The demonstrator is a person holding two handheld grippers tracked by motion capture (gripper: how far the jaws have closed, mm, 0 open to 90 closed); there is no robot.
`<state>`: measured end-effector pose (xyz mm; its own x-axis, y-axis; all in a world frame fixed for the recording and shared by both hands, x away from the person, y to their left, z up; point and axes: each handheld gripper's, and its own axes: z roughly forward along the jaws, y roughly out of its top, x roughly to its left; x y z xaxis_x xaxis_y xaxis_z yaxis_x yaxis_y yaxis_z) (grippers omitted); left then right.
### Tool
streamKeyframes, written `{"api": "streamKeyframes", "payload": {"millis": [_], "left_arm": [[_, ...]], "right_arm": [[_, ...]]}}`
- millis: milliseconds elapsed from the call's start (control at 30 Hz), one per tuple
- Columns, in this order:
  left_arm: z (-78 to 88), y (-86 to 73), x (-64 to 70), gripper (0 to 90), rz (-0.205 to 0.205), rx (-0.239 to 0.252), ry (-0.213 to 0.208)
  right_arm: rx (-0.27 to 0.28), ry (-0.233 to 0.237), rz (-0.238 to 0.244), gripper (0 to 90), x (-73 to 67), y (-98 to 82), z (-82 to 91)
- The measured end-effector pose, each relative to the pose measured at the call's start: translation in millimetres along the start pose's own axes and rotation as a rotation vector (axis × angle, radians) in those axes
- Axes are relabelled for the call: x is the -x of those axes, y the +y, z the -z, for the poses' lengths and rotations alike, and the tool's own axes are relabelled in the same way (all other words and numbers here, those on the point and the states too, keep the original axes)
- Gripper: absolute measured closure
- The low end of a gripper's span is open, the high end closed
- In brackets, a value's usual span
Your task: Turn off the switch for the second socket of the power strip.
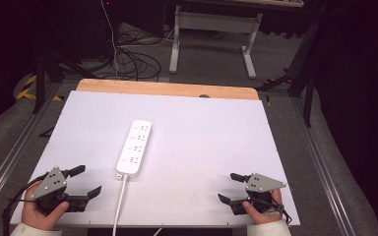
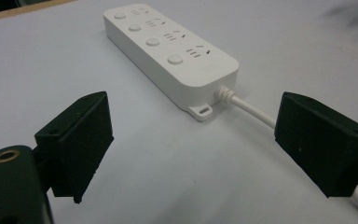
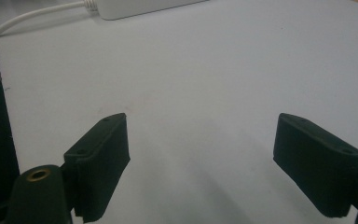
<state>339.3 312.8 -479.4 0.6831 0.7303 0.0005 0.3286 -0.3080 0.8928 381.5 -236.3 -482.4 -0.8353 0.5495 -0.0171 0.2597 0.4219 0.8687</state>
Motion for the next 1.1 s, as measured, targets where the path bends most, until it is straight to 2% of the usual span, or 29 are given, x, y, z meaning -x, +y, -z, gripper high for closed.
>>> {"api": "streamKeyframes", "payload": {"millis": [167,433,567,767,933,1033,1100], "left_arm": [[1.7,-6.6,2.3,11.9,0.019,-0.011,-0.012],[4.0,1.5,1.9,13.5,-0.029,0.015,0.026],[3.0,0.9,2.2,13.5,-0.004,0.015,0.018],[3.7,1.1,1.4,13.5,-0.007,0.016,0.022],[6.0,1.9,0.2,13.8,-0.008,-0.004,0.032],[4.9,1.9,-0.1,13.9,0.008,-0.003,0.034],[4.2,2.1,-0.5,13.8,0.044,-0.008,0.033]], "right_arm": [[0.001,0.002,-0.001,18.8,0.2,-0.3,-0.1],[0.0,0.003,0.0,18.7,-0.2,-0.4,-1.0],[-0.001,0.002,0.0,18.7,0.0,-0.5,-1.2],[-0.001,0.003,0.0,18.8,0.0,-0.6,-1.3],[-0.004,0.001,0.002,18.7,-0.5,-0.8,-0.9],[-0.005,-0.001,0.0,18.7,-0.4,-1.5,0.1],[-0.004,-0.002,0.0,18.7,-0.4,-1.7,0.4]]}}
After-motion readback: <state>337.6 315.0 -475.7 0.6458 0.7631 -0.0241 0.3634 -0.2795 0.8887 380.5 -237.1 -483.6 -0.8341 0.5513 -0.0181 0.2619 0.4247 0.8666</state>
